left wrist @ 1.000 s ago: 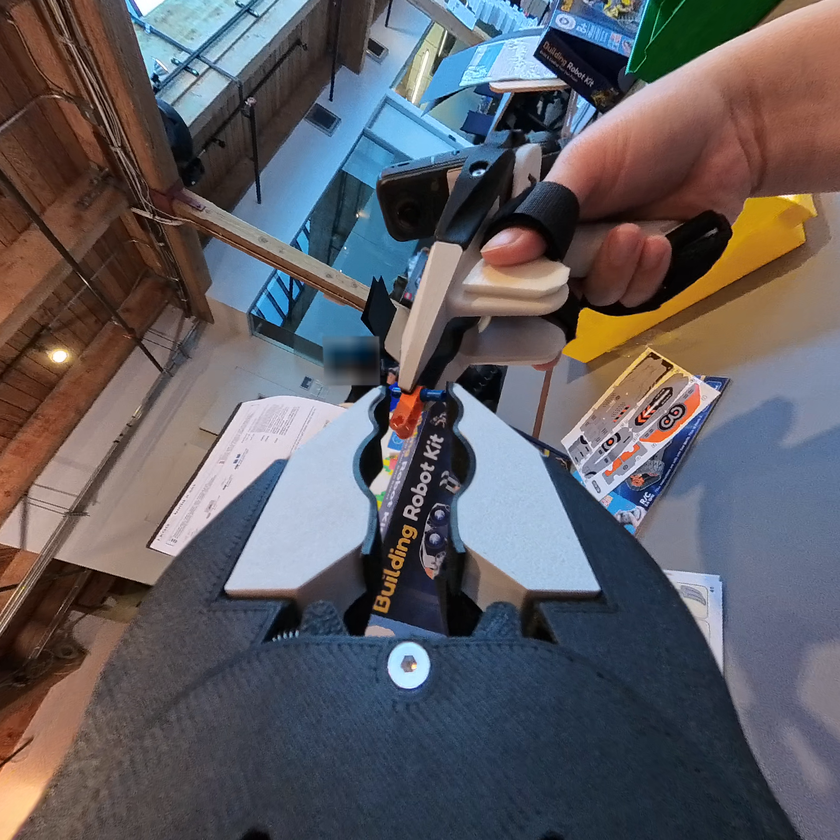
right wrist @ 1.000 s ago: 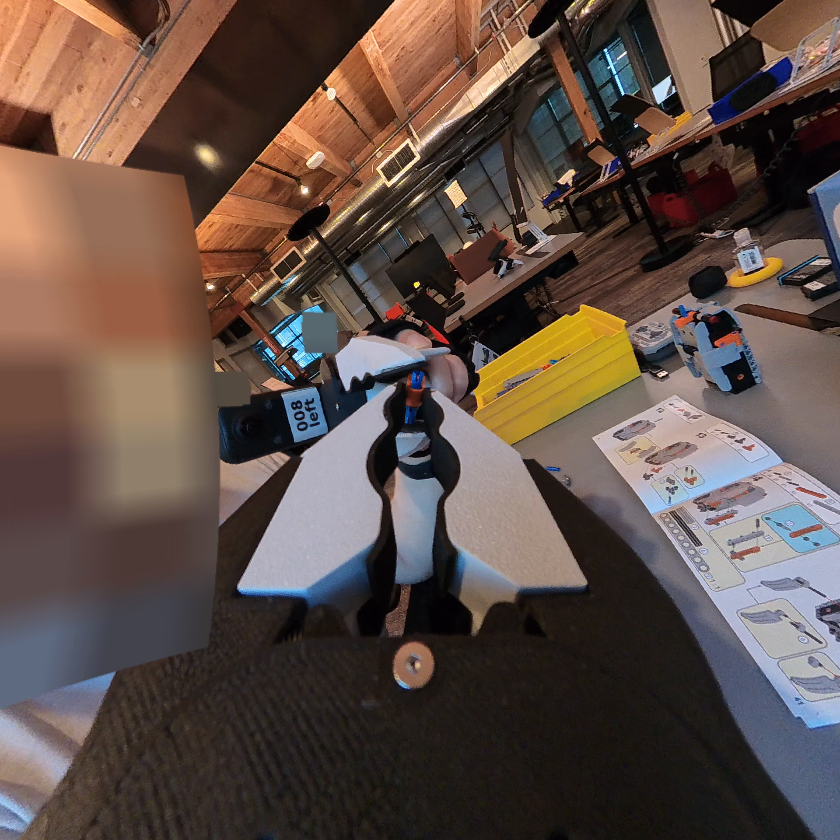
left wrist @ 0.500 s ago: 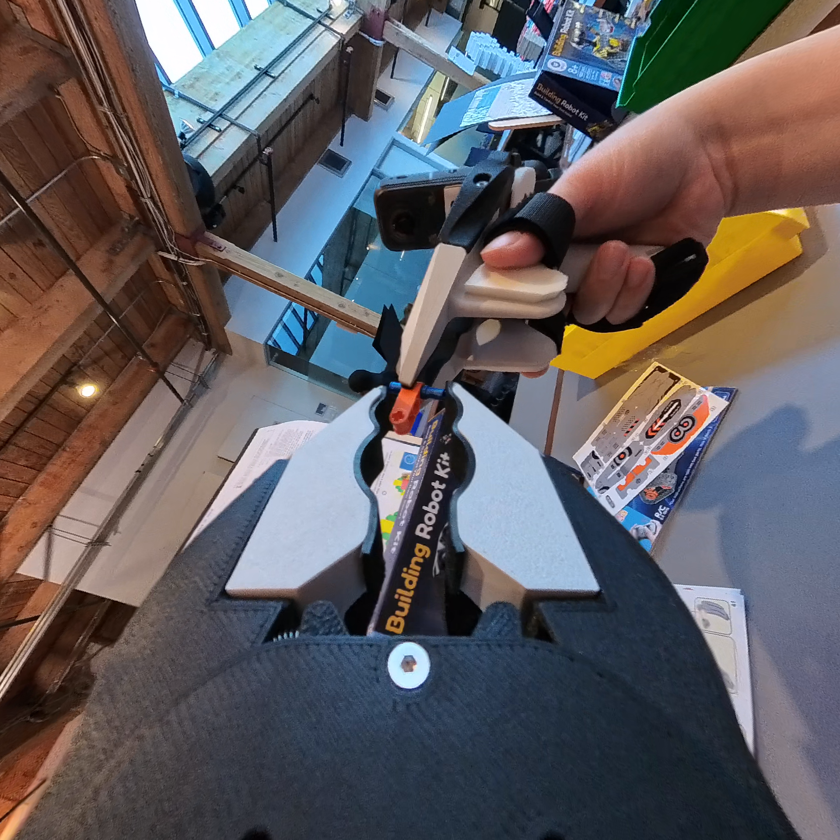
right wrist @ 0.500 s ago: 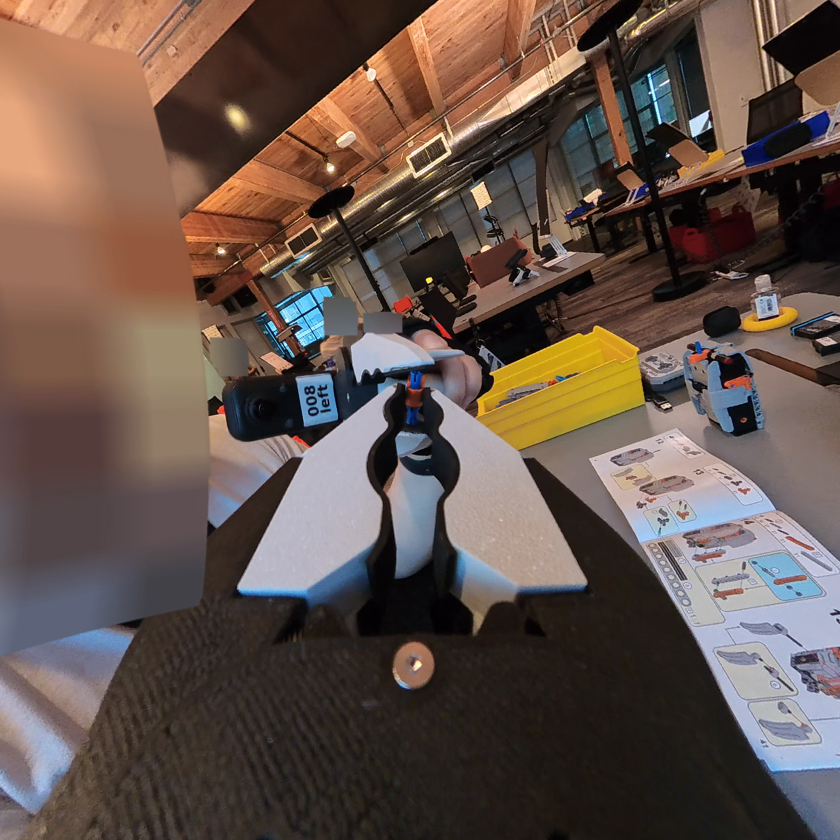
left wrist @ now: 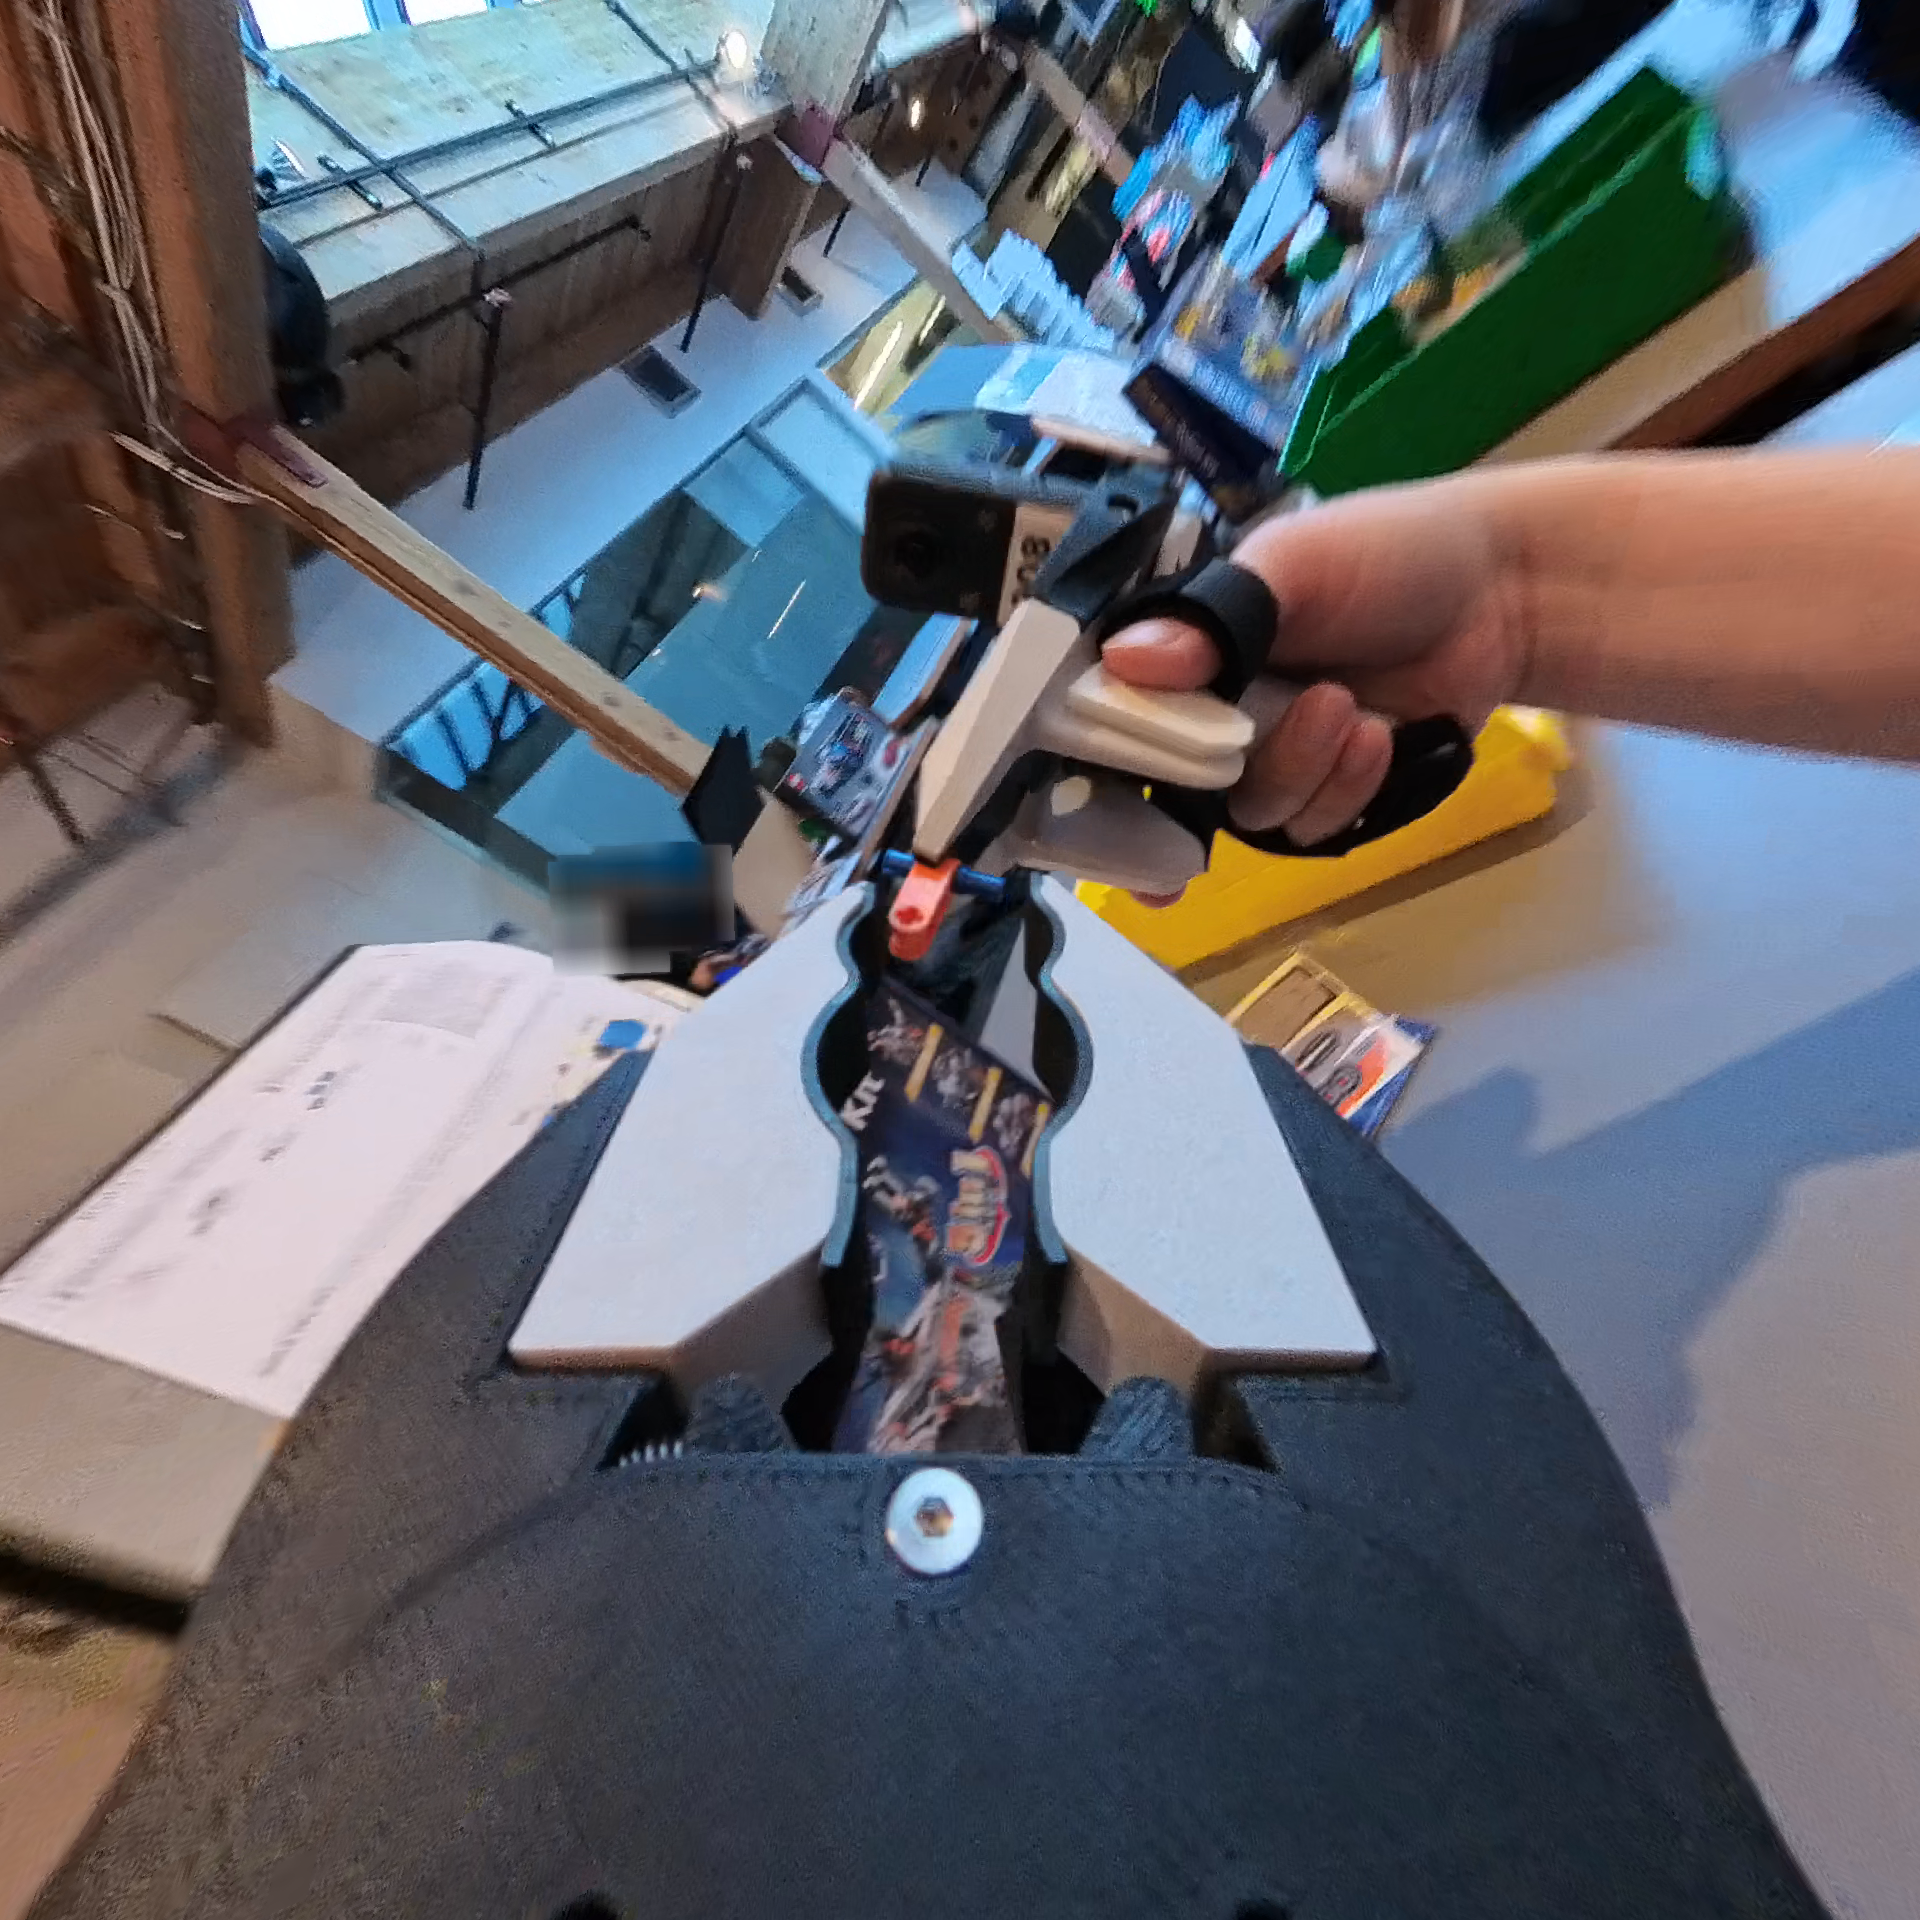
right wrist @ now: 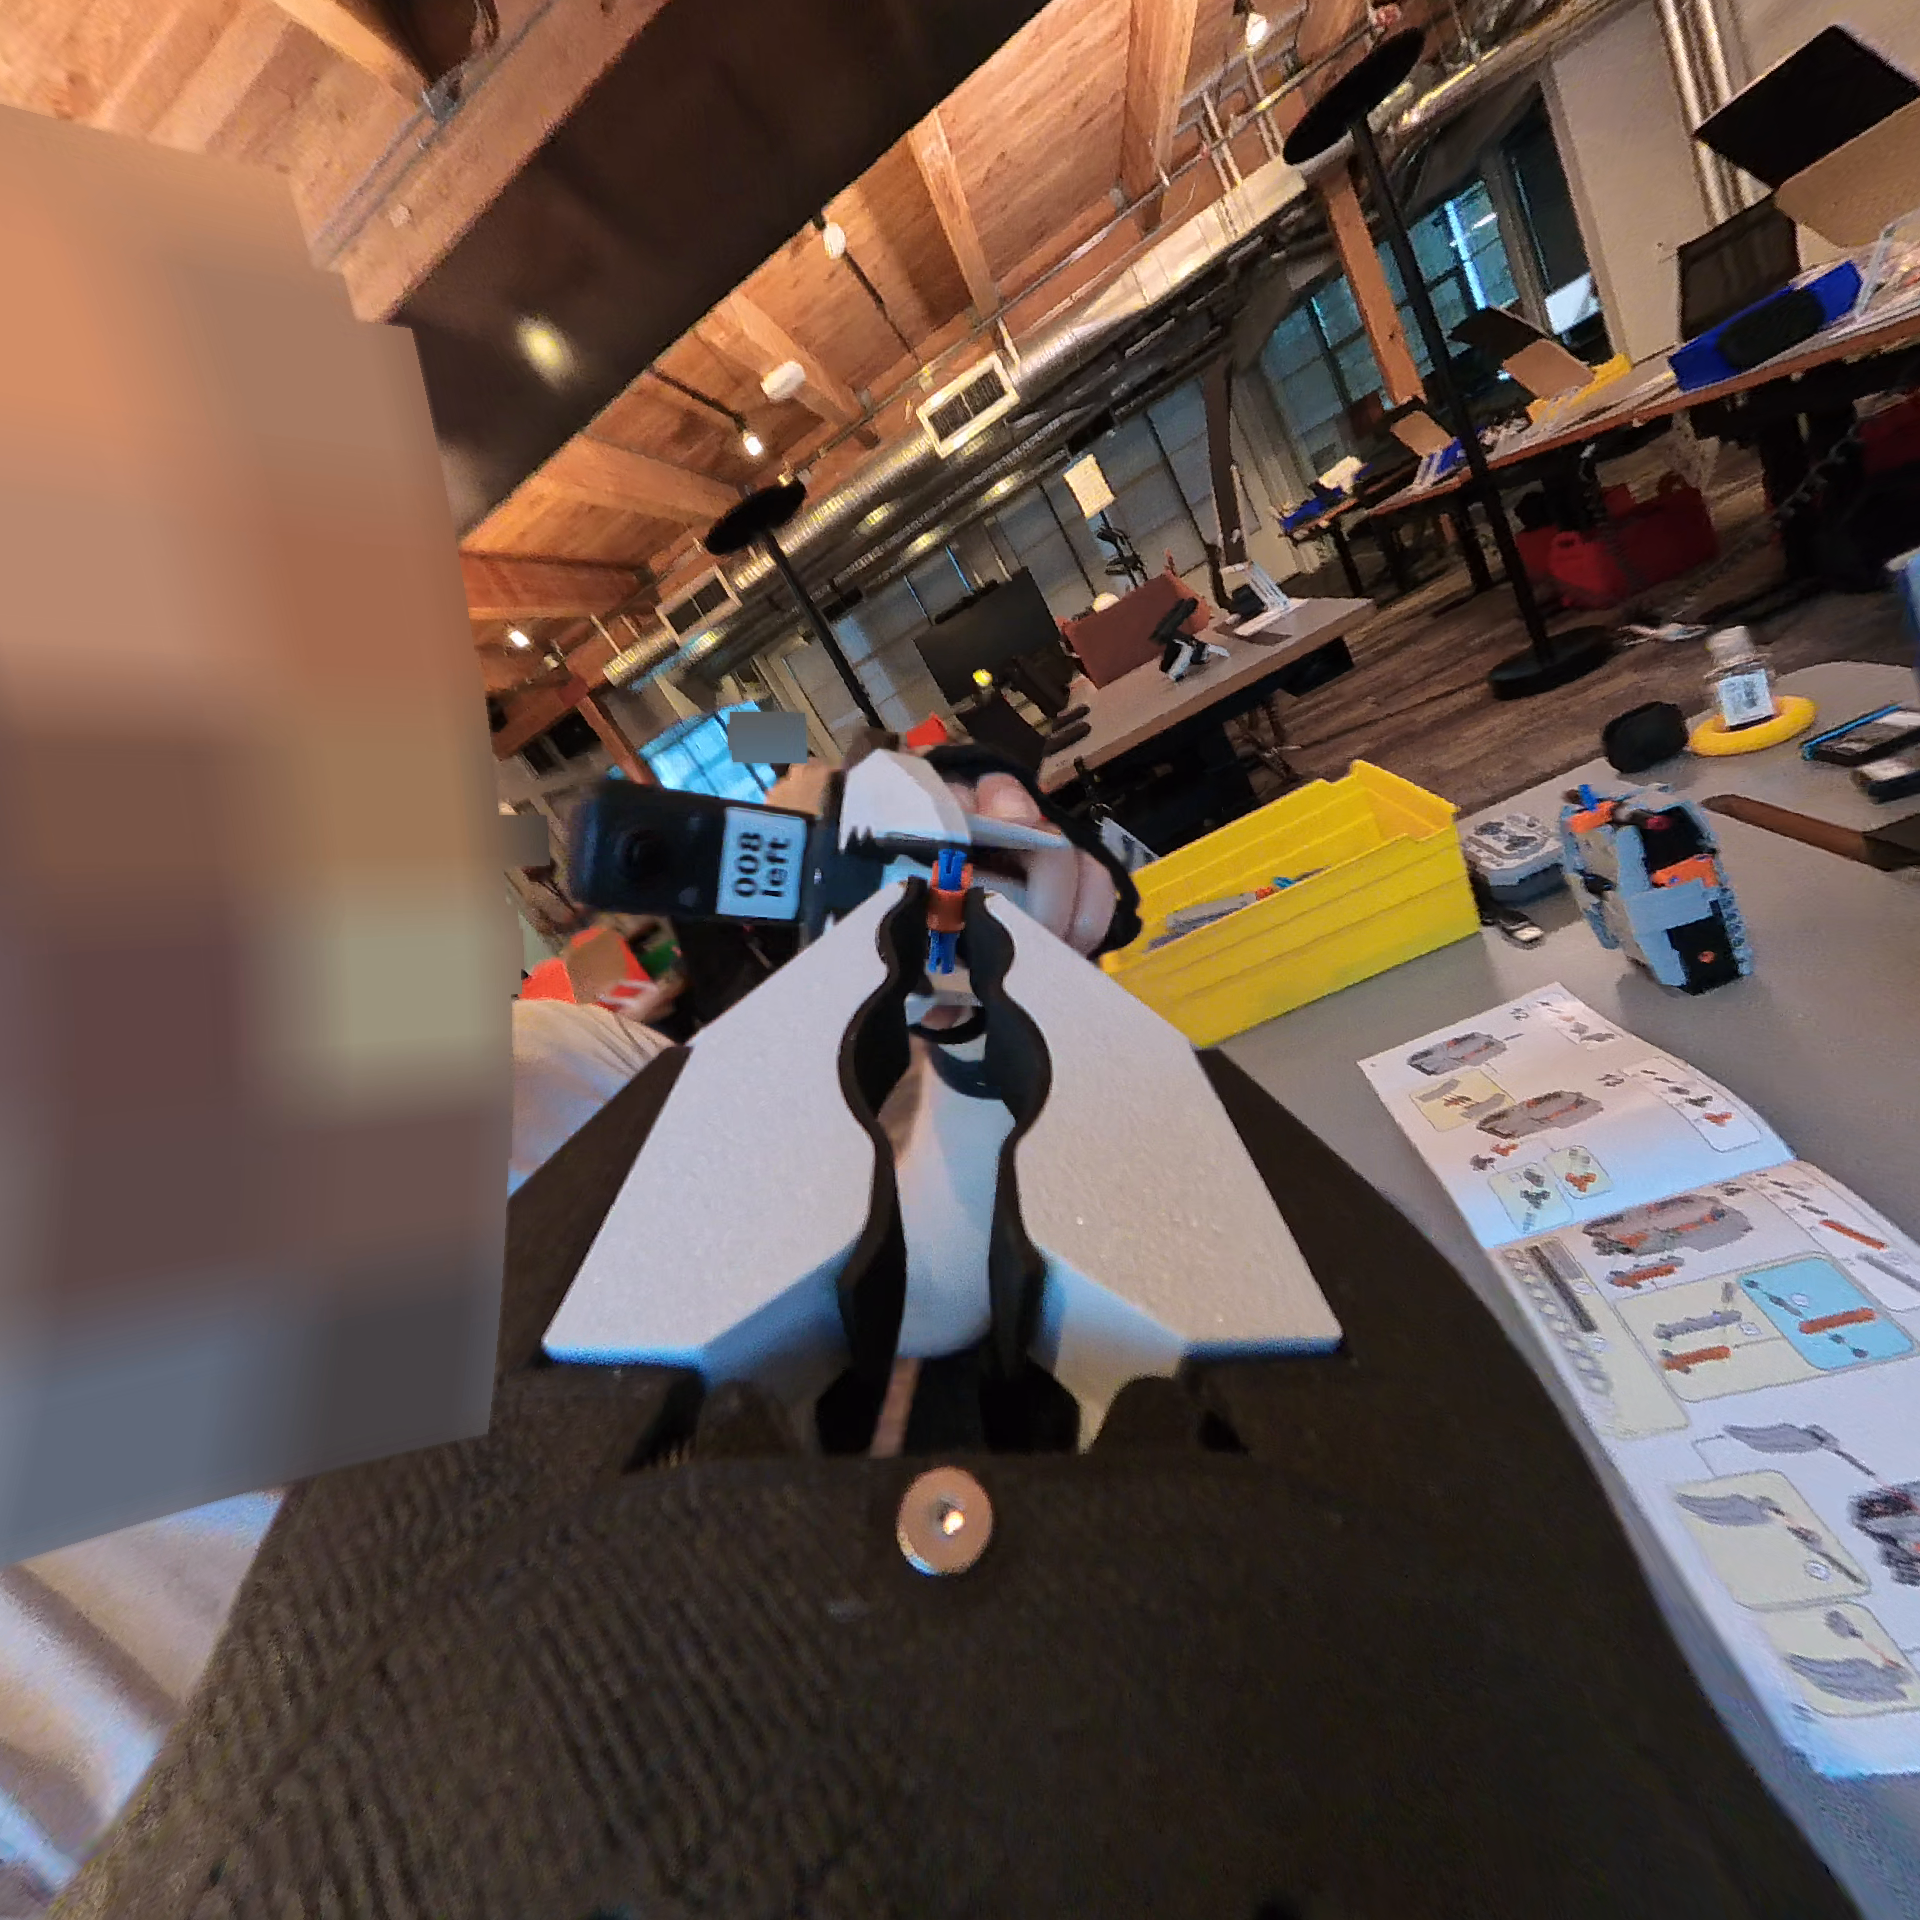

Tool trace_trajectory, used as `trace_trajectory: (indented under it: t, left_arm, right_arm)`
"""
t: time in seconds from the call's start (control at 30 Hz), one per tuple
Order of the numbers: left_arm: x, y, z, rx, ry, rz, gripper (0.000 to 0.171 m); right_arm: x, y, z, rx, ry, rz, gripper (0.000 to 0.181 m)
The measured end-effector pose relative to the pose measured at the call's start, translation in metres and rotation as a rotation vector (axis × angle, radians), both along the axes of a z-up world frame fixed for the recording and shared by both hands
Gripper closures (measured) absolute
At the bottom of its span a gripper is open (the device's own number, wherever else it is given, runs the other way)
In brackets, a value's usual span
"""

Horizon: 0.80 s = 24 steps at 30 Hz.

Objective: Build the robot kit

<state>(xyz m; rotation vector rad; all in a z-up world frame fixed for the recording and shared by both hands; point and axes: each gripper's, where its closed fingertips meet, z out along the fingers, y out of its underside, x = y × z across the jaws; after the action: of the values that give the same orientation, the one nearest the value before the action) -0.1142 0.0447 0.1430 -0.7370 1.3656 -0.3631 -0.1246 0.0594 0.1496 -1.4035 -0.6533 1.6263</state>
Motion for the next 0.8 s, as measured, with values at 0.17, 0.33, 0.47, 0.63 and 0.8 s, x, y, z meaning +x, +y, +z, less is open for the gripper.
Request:
trace_trajectory:
  t: [0.17,0.33,0.47,0.63,0.8]
  left_arm:
    - [-0.013,-0.002,0.005,0.011,-0.017,-0.032,0.158]
    - [-0.006,-0.004,-0.005,0.035,0.034,-0.036,0.163]
    - [-0.007,-0.007,-0.006,-0.017,0.044,-0.081,0.166]
    - [-0.015,-0.012,0.001,-0.161,0.011,-0.182,0.166]
    - [-0.017,-0.018,0.0,-0.203,0.028,-0.234,0.166]
  right_arm:
    - [0.001,-0.005,-0.006,-0.062,-0.007,0.063,0.175]
    - [-0.005,-0.009,-0.009,-0.057,-0.042,0.08,0.175]
    - [-0.005,-0.014,-0.008,0.023,-0.065,0.078,0.175]
    - [0.0,-0.013,-0.003,0.737,-0.299,-0.294,0.143]
    - [-0.003,-0.027,-0.004,1.075,-0.465,-0.417,0.154]
